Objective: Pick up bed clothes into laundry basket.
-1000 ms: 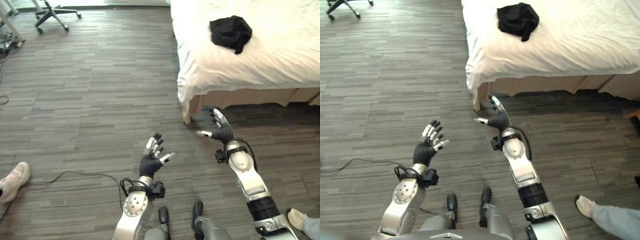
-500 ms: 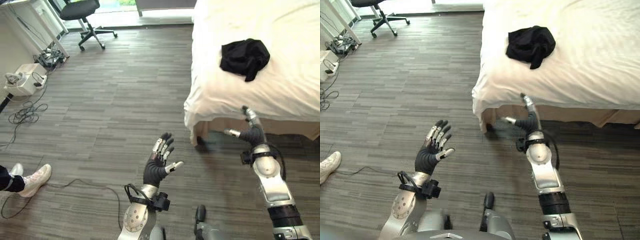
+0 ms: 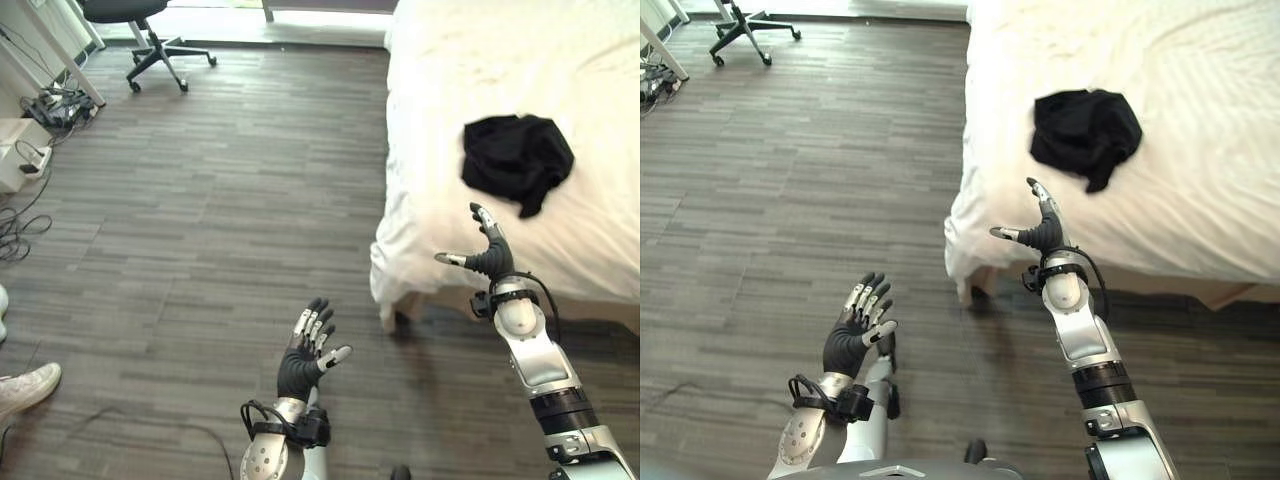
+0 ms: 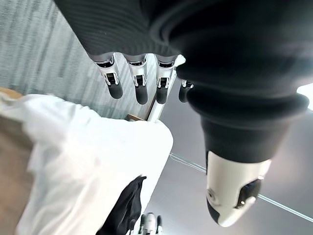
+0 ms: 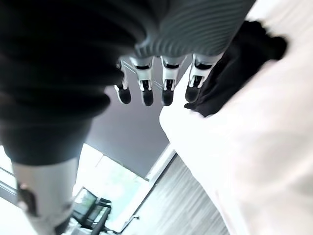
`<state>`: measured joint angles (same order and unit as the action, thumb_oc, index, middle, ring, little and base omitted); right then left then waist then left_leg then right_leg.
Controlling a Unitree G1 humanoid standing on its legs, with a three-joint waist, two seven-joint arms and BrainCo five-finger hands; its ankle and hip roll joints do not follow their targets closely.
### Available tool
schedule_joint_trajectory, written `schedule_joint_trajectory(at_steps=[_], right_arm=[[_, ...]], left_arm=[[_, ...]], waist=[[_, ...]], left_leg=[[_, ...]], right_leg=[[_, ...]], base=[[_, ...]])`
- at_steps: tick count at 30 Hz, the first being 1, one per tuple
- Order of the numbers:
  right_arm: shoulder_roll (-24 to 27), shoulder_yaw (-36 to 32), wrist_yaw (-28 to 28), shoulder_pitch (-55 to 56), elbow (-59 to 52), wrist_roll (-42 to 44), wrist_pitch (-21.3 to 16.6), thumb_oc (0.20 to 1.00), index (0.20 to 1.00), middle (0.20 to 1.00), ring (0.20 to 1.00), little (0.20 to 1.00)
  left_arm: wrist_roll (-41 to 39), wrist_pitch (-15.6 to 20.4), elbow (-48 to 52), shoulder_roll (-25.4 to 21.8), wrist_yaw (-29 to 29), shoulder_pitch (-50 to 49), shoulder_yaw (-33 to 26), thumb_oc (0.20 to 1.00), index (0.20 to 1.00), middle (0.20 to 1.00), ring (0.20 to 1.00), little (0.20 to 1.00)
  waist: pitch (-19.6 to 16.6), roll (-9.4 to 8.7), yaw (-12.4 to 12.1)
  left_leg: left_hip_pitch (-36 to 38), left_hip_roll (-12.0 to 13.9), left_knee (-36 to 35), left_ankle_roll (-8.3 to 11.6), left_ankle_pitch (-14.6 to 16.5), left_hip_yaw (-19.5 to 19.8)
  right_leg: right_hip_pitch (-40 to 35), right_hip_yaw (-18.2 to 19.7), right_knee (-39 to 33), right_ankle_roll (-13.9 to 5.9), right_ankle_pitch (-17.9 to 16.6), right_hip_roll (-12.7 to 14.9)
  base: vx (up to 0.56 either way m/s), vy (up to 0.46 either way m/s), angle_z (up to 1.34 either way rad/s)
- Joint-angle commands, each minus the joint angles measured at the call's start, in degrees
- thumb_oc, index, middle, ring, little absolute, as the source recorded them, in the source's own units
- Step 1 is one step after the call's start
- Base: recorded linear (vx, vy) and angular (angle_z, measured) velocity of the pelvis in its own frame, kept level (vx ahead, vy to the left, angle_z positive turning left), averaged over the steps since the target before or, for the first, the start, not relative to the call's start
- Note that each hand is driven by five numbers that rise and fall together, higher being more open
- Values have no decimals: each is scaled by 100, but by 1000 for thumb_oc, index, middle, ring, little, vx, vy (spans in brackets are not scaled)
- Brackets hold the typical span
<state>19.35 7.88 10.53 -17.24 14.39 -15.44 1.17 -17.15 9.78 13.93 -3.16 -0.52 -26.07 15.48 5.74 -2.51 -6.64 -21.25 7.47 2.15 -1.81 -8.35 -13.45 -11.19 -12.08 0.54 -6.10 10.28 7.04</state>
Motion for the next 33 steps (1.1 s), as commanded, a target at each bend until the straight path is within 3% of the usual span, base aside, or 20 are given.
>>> schedule_joint_trajectory(at_steps=[1, 4, 6, 7, 8, 9, 10, 11, 12, 13, 15, 16, 17, 19, 33], right_arm=[[381, -71, 630, -1306, 1180, -317, -249, 1000, 1000, 1000, 1000, 1000], [587, 344, 1406, -2605, 2996, -477, -259, 1000, 1000, 1000, 1000, 1000], [661, 688, 1999, -3273, 4005, -666, -267, 1000, 1000, 1000, 1000, 1000], [658, 693, 2005, -3286, 4016, -666, -273, 1000, 1000, 1000, 1000, 1000], [680, 970, 2468, -3603, 4692, -825, -226, 1000, 1000, 1000, 1000, 1000], [894, 1084, 2688, -3864, 5236, -816, -200, 1000, 1000, 1000, 1000, 1000], [769, 1258, 2754, -3871, 5245, -889, -240, 1000, 1000, 1000, 1000, 1000], [682, 1417, 2976, -3862, 5437, -1020, -134, 1000, 1000, 1000, 1000, 1000], [777, 1431, 3163, -3946, 5775, -1024, -112, 1000, 1000, 1000, 1000, 1000], [770, 1650, 3304, -4041, 6353, -1010, 77, 1000, 1000, 1000, 1000, 1000], [695, 1691, 3335, -4121, 6638, -941, 100, 1000, 1000, 1000, 1000, 1000], [830, 1747, 2876, -4232, 6356, -878, 90, 1000, 1000, 1000, 1000, 1000], [117, 1649, 2832, -4147, 6211, -1367, 687, 1000, 1000, 1000, 1000, 1000], [55, 1765, 3128, -4159, 6625, -1518, 773, 1000, 1000, 1000, 1000, 1000], [-101, 1881, 3073, -4731, 7416, -1519, 820, 1000, 1000, 1000, 1000, 1000]], left_arm=[[591, 427, 515, -256, 292, -210, 424, 1000, 1000, 1000, 1000, 1000], [1110, 732, 135, -503, 611, -141, 569, 1000, 1000, 1000, 1000, 1000], [1351, 860, -125, -534, 806, -103, 693, 1000, 1000, 1000, 1000, 1000], [1353, 863, -128, -528, 806, -96, 689, 1000, 1000, 1000, 1000, 1000], [1571, 980, -383, -562, 954, -70, 827, 1000, 1000, 1000, 1000, 1000], [1628, 1231, -631, -748, 740, -22, 904, 1000, 1000, 1000, 1000, 1000], [1786, 1198, -733, -696, 955, 102, 946, 1000, 1000, 1000, 1000, 1000], [1968, 1246, -827, -624, 1176, 85, 951, 1000, 1000, 1000, 1000, 1000], [1951, 1433, -943, -573, 1137, -4, 1037, 1000, 1000, 1000, 1000, 1000], [2028, 1483, -1118, -543, 1266, -84, 1087, 1000, 1000, 1000, 1000, 1000], [2069, 1578, -1239, -510, 1287, -132, 1130, 1000, 1000, 1000, 1000, 1000], [380, 1682, -1904, -1744, 15, 1443, -245, 1000, 1000, 1000, 1000, 1000], [870, 1147, -1568, -908, 779, 1575, 176, 1000, 1000, 1000, 1000, 1000], [1264, 1137, -1326, -727, 1060, 1336, 292, 1000, 1000, 1000, 1000, 1000], [1343, 1017, -1387, -578, 1204, 1547, 308, 1000, 1000, 1000, 1000, 1000]], waist=[[-249, -143, -349], [-313, -259, -454], [-321, -361, -433], [-319, -350, -431], [-292, -505, -381], [-291, -606, -426], [-385, -666, -513], [-366, -737, -513], [-372, -763, -483], [-409, -777, -535], [-429, -758, -539], [-488, -630, -448], [-523, -539, -161], [-512, -476, -70], [-406, -35, 376]], left_leg=[[779, 433, -715, 472, -314, -93], [749, 610, -715, 403, -140, -447], [785, 557, -715, 415, -25, -526], [768, 568, -715, 409, -52, -521], [946, 451, -715, 427, 158, -601], [1028, 415, -715, 426, 265, -743], [1141, 476, -715, 457, 342, -979], [1232, 402, -715, 509, 361, -981], [1211, 371, -715, 550, 408, -847], [1302, 363, -715, 548, 440, -942], [1321, 357, -715, 549, 430, -941], [1436, 405, -715, 607, 488, -1021], [1483, 410, -715, 626, 504, -1145], [1456, 427, -715, 639, 496, -1152], [1442, 502, -715, 716, 451, -1400]], right_leg=[[767, 155, 1034, -173, -811, 347], [1533, -113, 1067, -153, -896, 446], [1777, -326, 487, -56, -997, 257], [1786, -326, 472, -49, -1029, 243], [2013, -814, -246, 65, -1419, 108], [1938, -1261, -554, 146, -1495, 85], [1826, -1797, -554, 148, -1384, 240], [1787, -1891, -554, 214, -1450, 273], [1865, -1606, -554, 232, -1460, 191], [1894, -1653, -554, 212, -1535, 255], [1910, -1573, -554, 229, -1566, 235], [1877, -1396, -554, 221, -1546, 183], [1938, -1259, -554, 200, -1604, 198], [1986, -1180, -554, 180, -1611, 209], [2393, -644, -554, 132, -1745, 206]], base=[[207, 127, 12], [133, 27, -19], [177, 3, -25], [240, -69, 34], [262, -99, 34], [332, -55, 24], [219, 3, 17], [211, -8, 1], [257, -104, -18], [181, -100, 4], [155, -13, 26], [201, 114, -11], [140, 133, -10], [40, 42, -90], [7, -25, -23]])
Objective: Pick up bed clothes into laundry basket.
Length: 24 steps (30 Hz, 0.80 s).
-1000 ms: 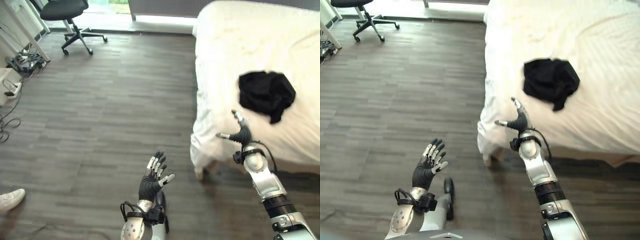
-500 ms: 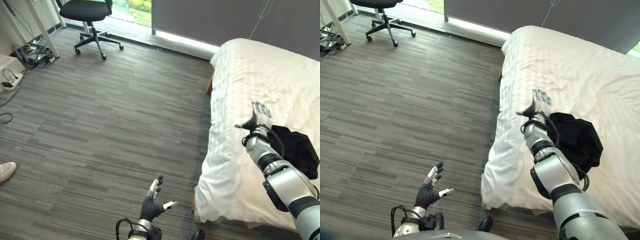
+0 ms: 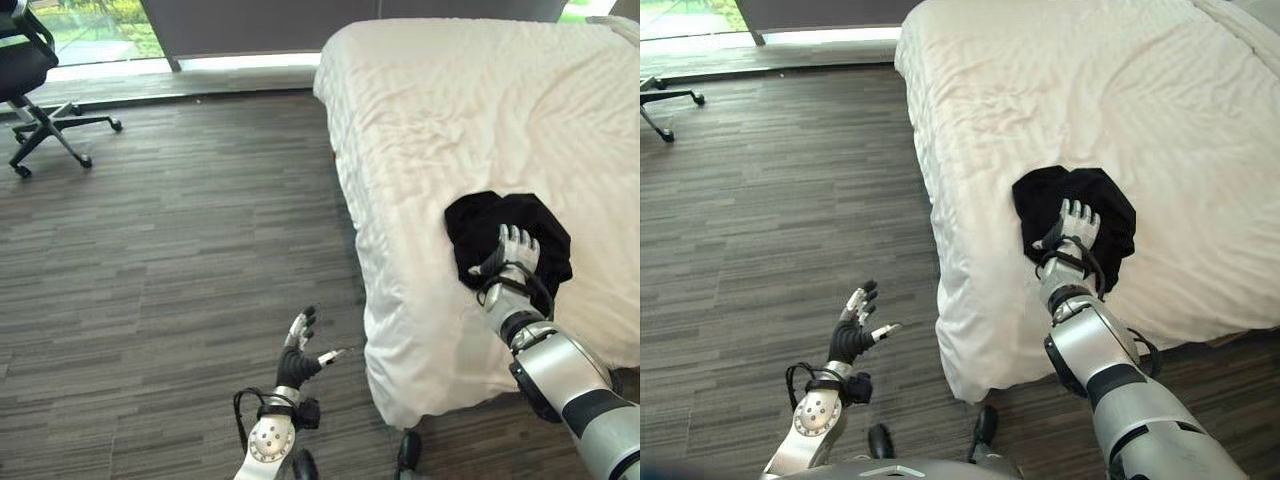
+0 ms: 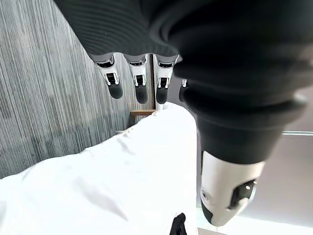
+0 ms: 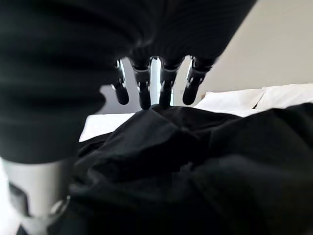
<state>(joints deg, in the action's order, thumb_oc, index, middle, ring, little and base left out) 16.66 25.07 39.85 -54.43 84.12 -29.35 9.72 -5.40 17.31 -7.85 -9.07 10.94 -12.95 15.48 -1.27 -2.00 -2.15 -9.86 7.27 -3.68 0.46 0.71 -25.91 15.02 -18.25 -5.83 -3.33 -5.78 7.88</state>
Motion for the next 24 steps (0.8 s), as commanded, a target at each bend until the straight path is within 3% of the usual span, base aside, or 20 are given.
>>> schedule_joint_trajectory(at_steps=[1, 9, 11, 16, 17, 18, 19, 24], right_arm=[[166, 182, 133, -1037, 431, -136, -38, 1000, 1000, 1000, 1000, 1000], [201, 362, 116, -1459, 546, -186, -70, 1000, 1000, 1000, 1000, 1000], [441, 615, 83, -2004, 704, -191, -24, 1000, 1000, 1000, 1000, 1000], [526, 692, 6, -2212, 808, -128, 28, 1000, 1000, 1000, 1000, 1000], [515, 671, -45, -2194, 810, -102, 24, 570, 570, 570, 570, 570], [497, 641, -106, -2138, 817, -78, 19, 282, 282, 282, 282, 282], [458, 611, -210, -2070, 823, -47, 13, 200, 200, 200, 200, 200], [281, 150, -791, -1608, 897, 263, 12, 200, 200, 200, 200, 200]], left_arm=[[195, 287, 827, -19, 83, 273, 297, 1000, 1000, 1000, 1000, 1000], [144, 286, 708, -68, 227, 894, 79, 1000, 1000, 1000, 1000, 1000], [-11, 341, 781, -46, 261, 1029, 43, 1000, 1000, 1000, 1000, 1000], [-65, 314, 793, 5, 281, 1111, 47, 1000, 1000, 1000, 1000, 1000], [-100, 284, 820, 8, 272, 1110, 34, 1000, 1000, 1000, 1000, 1000], [-119, 270, 839, 9, 259, 1115, 22, 1000, 1000, 1000, 1000, 1000], [-136, 250, 854, 12, 245, 1102, 10, 1000, 1000, 1000, 1000, 1000], [-193, 131, 904, 5, 186, 740, -144, 1000, 1000, 1000, 1000, 1000]], waist=[[308, -55, -58], [466, 191, 15], [629, 449, 58], [744, 602, 107], [754, 631, 112], [758, 647, 113], [748, 664, 116], [659, 677, 98]], left_leg=[[299, 526, -132, 498, -457, -158], [178, 516, -132, 561, -519, -208], [-14, 498, -132, 630, -610, -229], [-140, 518, -132, 688, -667, -227], [-132, 526, -132, 705, -669, -226], [-122, 531, -132, 720, -665, -226], [-78, 547, -132, 740, -643, -234], [441, 436, -132, 709, -416, -308]], right_leg=[[-210, -1, 83, -140, -142, 123], [4, 133, 83, -104, -202, 141], [279, 205, 83, -91, -263, 177], [433, 240, 83, -57, -284, 171], [431, 253, 83, -43, -276, 161], [423, 259, 83, -35, -260, 151], [399, 277, 83, -15, -232, 130], [79, 472, 83, 84, 4, -42]], base=[[-19, -63, -8], [-24, -51, -11], [-72, -77, 0], [-29, -71, -4], [7, -95, -4], [22, -102, -3], [45, -110, -1], [150, -75, -3]])
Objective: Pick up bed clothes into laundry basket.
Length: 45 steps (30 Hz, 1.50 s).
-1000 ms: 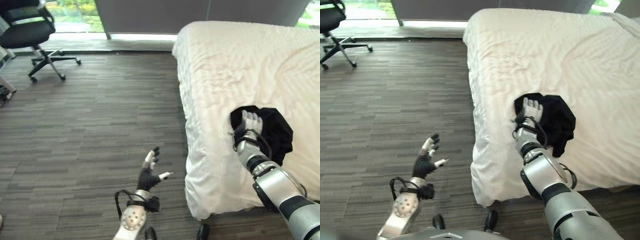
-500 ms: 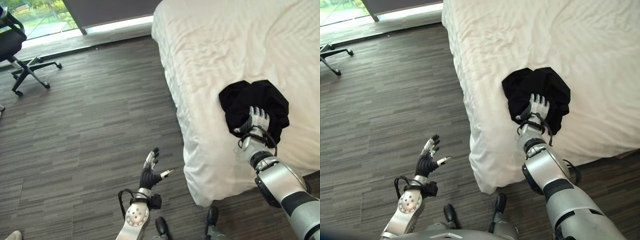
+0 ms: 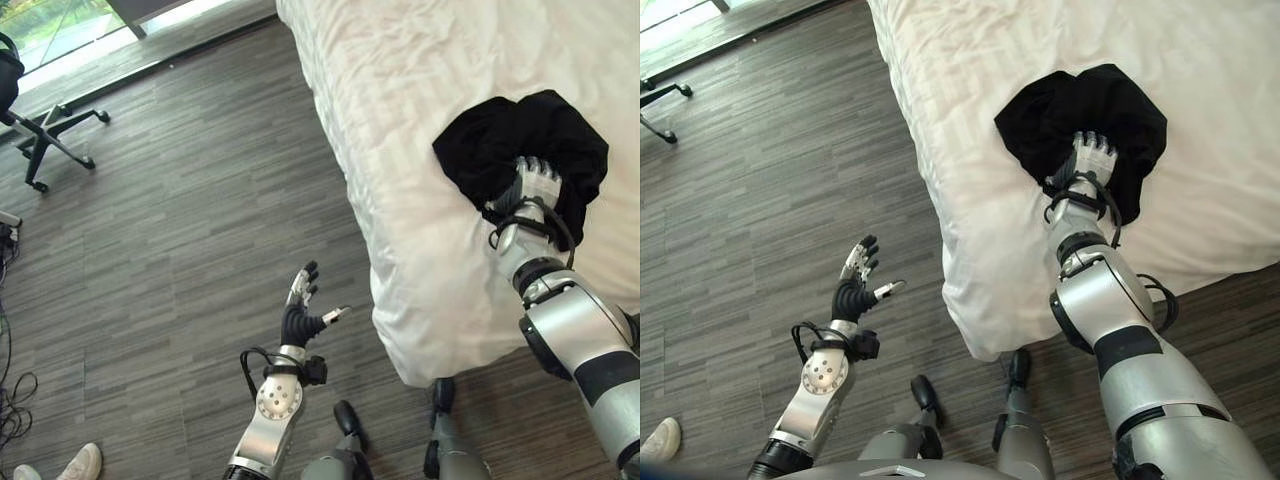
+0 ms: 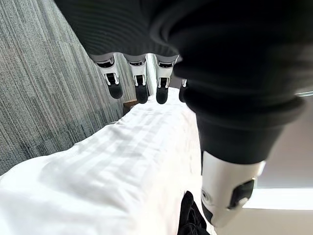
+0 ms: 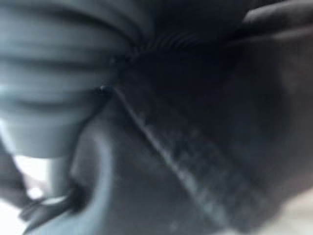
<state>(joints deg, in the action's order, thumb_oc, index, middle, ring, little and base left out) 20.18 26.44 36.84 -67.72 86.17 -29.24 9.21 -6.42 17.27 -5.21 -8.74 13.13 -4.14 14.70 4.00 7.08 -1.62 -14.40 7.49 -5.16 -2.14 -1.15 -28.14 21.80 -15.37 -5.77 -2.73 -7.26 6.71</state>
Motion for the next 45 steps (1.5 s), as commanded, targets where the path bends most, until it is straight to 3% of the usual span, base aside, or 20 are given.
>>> schedule_joint_trajectory(at_steps=[1, 3, 4, 7, 12, 16, 17, 22, 23, 25, 27, 29, 30, 33, 34, 35, 39, 40, 43, 45], right_arm=[[0, -156, -827, -138, 455, 405, -72, 200, 200, 200, 200, 200], [46, -209, -1026, -93, 237, 493, -98, 200, 200, 200, 200, 200], [191, -304, -1440, 144, -293, 678, -165, 200, 200, 200, 200, 200], [424, -517, -1762, 332, -884, 847, -163, 200, 200, 200, 200, 200], [932, -974, -2319, 1052, -3733, 779, 7, 200, 200, 200, 200, 200], [850, -2084, -2440, 1867, -6200, 1181, 74, 200, 200, 200, 200, 200], [710, -2429, -2506, 2308, -6990, 1296, 68, 200, 200, 200, 200, 200], [252, -3168, -2698, 5068, -9736, 1786, -131, 200, 200, 200, 200, 200], [592, -3461, -2846, 5018, -9704, 2089, -81, 200, 200, 200, 200, 200], [335, -3511, -2798, 5448, -10024, 1865, -176, 200, 200, 200, 200, 200], [389, -3601, -2784, 5472, -10062, 1738, -190, 200, 200, 200, 200, 200], [300, -3588, -2848, 5628, -10190, 1751, -237, 200, 200, 200, 200, 200], [237, -3560, -2791, 5674, -10193, 1629, -294, 200, 200, 200, 200, 200], [151, -3540, -2762, 5738, -10212, 1504, -331, 200, 200, 200, 200, 200], [75, -3469, -2720, 5692, -10194, 1434, -423, 200, 200, 200, 200, 200], [73, -3469, -2718, 5686, -10190, 1432, -428, 200, 200, 200, 200, 200], [-18, -3255, -2532, 5531, -10100, 1267, -596, 200, 200, 200, 200, 200], [-20, -3254, -2529, 5528, -10095, 1264, -599, 200, 200, 200, 200, 200], [-117, -3030, -2449, 5597, -10105, 1138, -671, 200, 200, 200, 200, 200], [-145, -3045, -2423, 5984, -10199, 1115, -660, 200, 200, 200, 200, 200]], left_arm=[[-103, 86, 618, -80, -78, -202, -195, 1000, 1000, 1000, 1000, 1000], [-102, 55, 602, -120, -88, -181, -244, 1000, 1000, 1000, 1000, 1000], [-142, -38, 571, -148, -221, -57, -306, 1000, 1000, 1000, 1000, 1000], [-94, -103, 562, -116, -270, 3, -367, 1000, 1000, 1000, 1000, 1000], [-152, -215, 708, -104, -125, 4, -768, 1000, 1000, 1000, 1000, 1000], [-498, -401, 1112, -26, 248, 254, -1234, 1000, 1000, 1000, 1000, 1000], [-465, -517, 1117, 32, 373, 294, -1288, 1000, 1000, 1000, 1000, 1000], [-729, -869, 1818, -105, 236, 579, -1146, 1000, 1000, 1000, 1000, 1000], [-1877, -963, 605, -1409, -650, 794, -2631, 1000, 1000, 1000, 1000, 1000], [-1263, -685, 1958, -323, -386, 263, -1573, 1000, 1000, 1000, 1000, 1000], [-1316, -662, 2187, -172, -429, 115, -1427, 1000, 1000, 1000, 1000, 1000], [-1333, -646, 2130, -77, -581, 167, -1318, 1000, 1000, 1000, 1000, 1000], [-1343, -703, 2088, -34, -650, 244, -1226, 1000, 1000, 1000, 1000, 1000], [-1315, -712, 2021, 19, -703, 338, -1107, 1000, 1000, 1000, 1000, 1000], [-1313, -681, 2038, 42, -747, 346, -1058, 1000, 1000, 1000, 1000, 1000], [-1314, -681, 2040, 40, -747, 348, -1059, 1000, 1000, 1000, 1000, 1000], [-1289, -707, 1996, 55, -829, 373, -945, 1000, 1000, 1000, 1000, 1000], [-1289, -709, 1998, 53, -827, 373, -944, 1000, 1000, 1000, 1000, 1000], [-1260, -706, 1986, 89, -834, 348, -763, 1000, 1000, 1000, 1000, 1000], [-1242, -718, 1845, 230, -867, 395, -535, 1000, 1000, 1000, 1000, 1000]], waist=[[167, -360, 53], [217, -490, 35], [268, -709, -81], [218, -811, -79], [11, -1045, 8], [-105, -1216, -212], [-168, -1184, -176], [-818, -1154, 419], [-899, -1016, 393], [-751, -1005, 530], [-749, -950, 505], [-741, -866, 539], [-698, -797, 518], [-703, -773, 526], [-679, -782, 439], [-675, -783, 436], [-626, -790, 296], [-624, -790, 299], [-672, -767, 232], [-739, -762, 348]], left_leg=[[1065, 330, 469, 1038, 45, -36], [886, 344, 997, 1019, 190, 204], [483, -5, 1361, 733, 536, 1191], [302, -293, 1206, 593, 529, 1768], [419, -361, 271, 498, -20, 2415], [-86, -810, 57, 352, -390, 4161], [141, -802, 16, 379, -382, 4255], [849, -478, 16, 301, -80, 2907], [870, -401, 16, 335, -198, 2711], [937, -228, 16, 318, -129, 2184], [974, -162, 16, 316, -125, 2010], [1017, -92, 16, 317, -115, 1752], [1140, -76, 16, 280, -71, 1468], [1296, -58, 16, 297, 32, 1071], [1385, 21, 16, 380, 71, 648], [1374, 25, 16, 377, 46, 644], [1654, 42, 16, 491, 211, -238], [1655, 43, 16, 489, 211, -235], [1993, -9, 16, 564, 482, -751], [2188, -30, 16, 602, 612, -778]], right_leg=[[-813, 318, 77, 80, 225, 26], [-876, 399, 77, 116, 204, 42], [-1061, 547, 77, 174, 345, -26], [-1140, 716, 77, 199, 355, -153], [-1323, 1679, 77, 364, 242, -546], [-1825, 2934, 77, 643, 393, -982], [-1944, 3176, 77, 655, 353, -1081], [-2134, 3973, 359, 297, 738, -906], [-2009, 4147, 538, 142, 787, -920], [-1622, 3492, 937, -208, 895, -699], [-1478, 2977, 1128, -266, 986, -569], [-1279, 2223, 1430, -199, 1047, -493], [-1185, 1459, 1662, -75, 1157, -425], [-1233, 751, 1620, 16, 1199, -244], [-1383, -139, 1266, -35, 984, 145], [-1389, -140, 1223, -26, 938, 135], [-1336, -1964, 954, -79, 386, 544], [-1343, -1969, 941, -79, 377, 541], [-1275, -3123, 937, -73, 189, 831], [-1317, -2728, 662, 79, 273, 662]], base=[[155, -93, -19], [116, -159, -35], [97, -176, -36], [100, -76, -25], [250, 109, -93], [329, 101, -159], [368, 299, -241], [311, 316, -260], [147, 235, -175], [-49, 63, -171], [-5, 25, -172], [-23, 43, -143], [-33, 37, -56], [-19, 0, -38], [-47, -81, -59], [-55, -109, -112], [-20, -62, -115], [56, -21, -108], [108, -63, -77], [240, -176, -84]])
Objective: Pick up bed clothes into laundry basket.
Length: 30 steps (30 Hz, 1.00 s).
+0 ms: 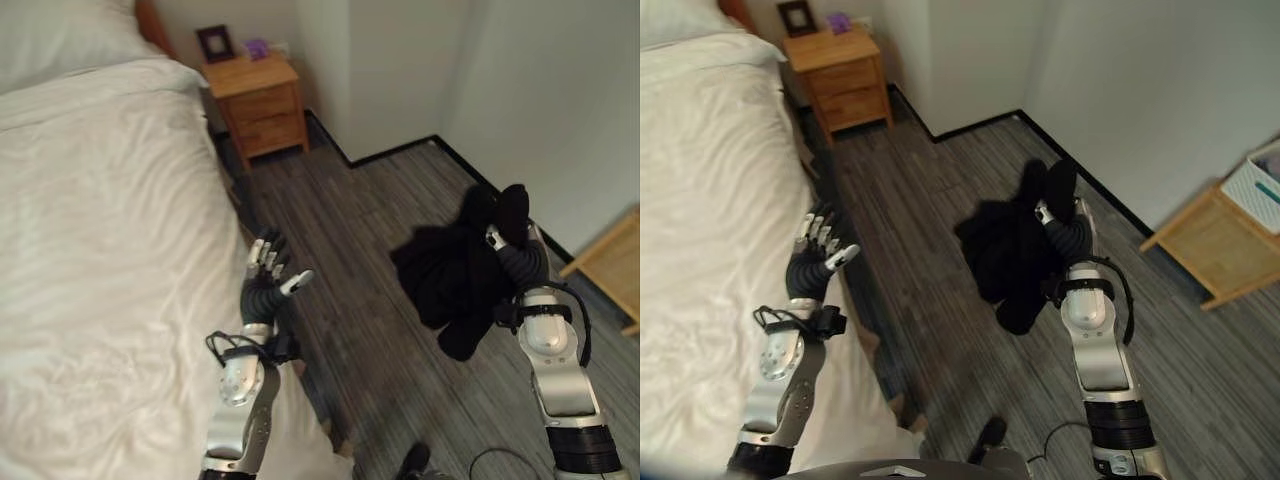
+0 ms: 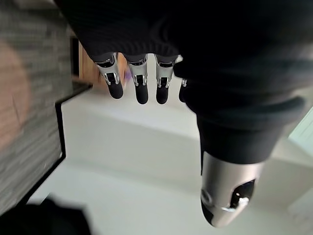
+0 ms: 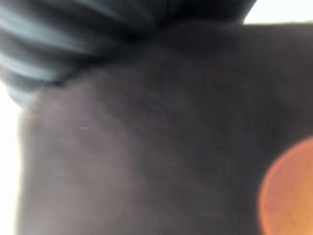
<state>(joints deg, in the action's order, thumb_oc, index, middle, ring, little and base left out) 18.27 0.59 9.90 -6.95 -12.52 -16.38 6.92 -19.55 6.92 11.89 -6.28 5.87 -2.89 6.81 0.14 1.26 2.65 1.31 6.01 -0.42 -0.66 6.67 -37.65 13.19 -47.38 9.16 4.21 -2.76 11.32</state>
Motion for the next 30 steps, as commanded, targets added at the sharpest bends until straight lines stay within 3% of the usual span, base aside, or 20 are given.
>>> schedule_joint_trajectory(at_steps=[1, 3, 4, 5, 7, 8, 10, 12, 13, 14, 15, 18, 20, 21, 22, 27, 28, 29, 30], right_arm=[[53, -499, 260, 67, -430, -124, -399, 200, 200, 200, 200, 200], [72, -380, 191, 149, -535, -46, -415, 200, 200, 200, 200, 200], [100, -301, 124, 184, -611, -33, -432, 200, 200, 200, 200, 200], [132, -170, 81, 125, -634, -54, -467, 200, 200, 200, 200, 200], [234, 22, 8, 76, -659, -119, -531, 200, 200, 200, 200, 200], [256, 53, 11, 68, -639, -148, -549, 200, 200, 200, 200, 200], [310, 163, 18, -58, -587, -254, -584, 200, 200, 200, 200, 200], [345, 357, -39, -173, -547, -297, -638, 200, 200, 200, 200, 200], [352, 476, -68, -232, -517, -296, -693, 200, 200, 200, 200, 200], [352, 477, -68, -236, -514, -297, -694, 200, 200, 200, 200, 200], [356, 647, -83, -375, -379, -264, -773, 200, 200, 200, 200, 200], [395, 827, 2, -582, -123, -178, -852, 200, 200, 200, 200, 200], [405, 857, 11, -607, -97, -137, -836, 200, 200, 200, 200, 200], [413, 817, -44, -618, -81, -118, -765, 200, 200, 200, 200, 200], [392, 843, -105, -732, -37, -136, -762, 200, 200, 200, 200, 200], [359, 817, -81, -620, -46, -131, -784, 200, 200, 200, 200, 200], [370, 798, -105, -576, -103, -131, -793, 200, 200, 200, 200, 200], [434, 714, -97, -656, -151, -167, -738, 200, 200, 200, 200, 200], [433, 710, -100, -658, -157, -167, -732, 200, 200, 200, 200, 200]], left_arm=[[116, 310, 42, 52, -111, 273, 336, 1000, 1000, 1000, 1000, 1000], [165, 287, -123, 263, -38, 327, 504, 1000, 1000, 1000, 1000, 1000], [235, 301, -212, 366, 5, 357, 567, 1000, 1000, 1000, 1000, 1000], [286, 339, -301, 466, 42, 395, 641, 1000, 1000, 1000, 1000, 1000], [308, 423, -485, 661, 61, 533, 789, 1000, 1000, 1000, 1000, 1000], [331, 483, -535, 714, 68, 557, 826, 1000, 1000, 1000, 1000, 1000], [319, 584, -654, 875, 103, 642, 924, 1000, 1000, 1000, 1000, 1000], [345, 708, -833, 978, 77, 757, 1030, 1000, 1000, 1000, 1000, 1000], [375, 756, -888, 1002, 83, 841, 1058, 1000, 1000, 1000, 1000, 1000], [375, 757, -891, 1002, 83, 845, 1055, 1000, 1000, 1000, 1000, 1000], [389, 801, -932, 1018, 118, 908, 1040, 1000, 1000, 1000, 1000, 1000], [340, 860, -941, 1018, 142, 910, 1070, 1000, 1000, 1000, 1000, 1000], [314, 842, -961, 1034, 151, 930, 1108, 1000, 1000, 1000, 1000, 1000], [340, 770, -999, 1087, 184, 930, 1114, 1000, 1000, 1000, 1000, 1000], [369, 734, -1039, 1101, 260, 930, 1037, 1000, 1000, 1000, 1000, 1000], [411, 686, -960, 1001, 338, 890, 998, 1000, 1000, 1000, 1000, 1000], [469, 639, -910, 898, 387, 865, 988, 1000, 1000, 1000, 1000, 1000], [535, 595, -882, 800, 459, 858, 950, 1000, 1000, 1000, 1000, 1000], [538, 594, -882, 797, 462, 863, 951, 1000, 1000, 1000, 1000, 1000]], waist=[[-373, -173, -53], [-363, -161, -58], [-312, -161, -93], [-241, -144, -166], [-114, -248, -266], [-103, -292, -291], [3, -372, -459], [48, -352, -492], [64, -341, -520], [63, -350, -527], [46, -266, -696], [23, -216, -938], [-1, -200, -948], [-92, -157, -914], [-187, -141, -1019], [-230, -340, -1064], [-260, -471, -1089], [-226, -570, -1150], [-236, -578, -1154]], left_leg=[[737, 102, -458, 492, -117, 131], [918, 74, -2, 639, -114, -14], [826, 316, 677, 815, -131, 5], [586, 604, 1534, 927, -300, 270], [-42, 831, 2587, 904, -671, 1040], [-436, 742, 2851, 808, -528, 1515], [-1147, 130, 2741, 472, 23, 2468], [-1388, 138, 2204, 445, 174, 2857], [-1429, 144, 1765, 423, -30, 2959], [-1415, 136, 1732, 422, -51, 2945], [-1472, 16, 612, 382, -651, 3430], [-1782, -76, -426, 447, -1261, 4057], [-1985, -57, -458, 491, -1342, 3914], [-1965, 11, -458, 421, -1368, 3481], [-1730, 10, -458, 295, -1685, 3462], [-1460, -47, -458, 242, -1677, 3206], [-1387, -57, -458, 216, -1593, 3132], [-1315, -55, -458, 136, -1467, 3201], [-1334, -59, -458, 132, -1469, 3198]], right_leg=[[-524, 605, -1012, -604, -193, 138], [-803, 767, -1363, -572, -194, 17], [-945, 967, -1407, -531, -74, -73], [-1030, 1165, -1416, -480, 54, -187], [-1109, 1452, -1416, -345, 141, -255], [-1095, 1628, -1416, -309, 214, -275], [-1142, 2170, -1416, -316, 323, -326], [-1159, 2685, -1416, -352, 375, -404], [-1172, 2934, -1416, -343, 382, -468], [-1165, 2944, -1416, -343, 378, -460], [-1287, 3351, -1416, -318, 443, -656], [-1476, 3895, -1416, -266, 721, -849], [-1583, 4013, -1416, -270, 867, -885], [-1735, 4176, -1416, -325, 986, -926], [-1898, 4408, -1416, -481, 1097, -908], [-2094, 4501, -1416, -659, 1166, -752], [-2084, 4421, -1192, -886, 1248, -675], [-1706, 4330, -298, -1161, 1312, -584], [-1650, 4338, -220, -1165, 1351, -576]], base=[[307, -176, -19], [308, -205, -22], [316, -285, -62], [314, -271, -54], [210, -190, -31], [147, -78, -14], [218, 14, -79], [270, 62, -230], [204, 44, -158], [371, 103, -127], [424, 104, -116], [440, 87, -192], [326, 106, -176], [551, 338, -112], [545, 345, -109], [289, 188, -96], [479, 256, 3], [371, 192, 25], [227, 141, 35]])
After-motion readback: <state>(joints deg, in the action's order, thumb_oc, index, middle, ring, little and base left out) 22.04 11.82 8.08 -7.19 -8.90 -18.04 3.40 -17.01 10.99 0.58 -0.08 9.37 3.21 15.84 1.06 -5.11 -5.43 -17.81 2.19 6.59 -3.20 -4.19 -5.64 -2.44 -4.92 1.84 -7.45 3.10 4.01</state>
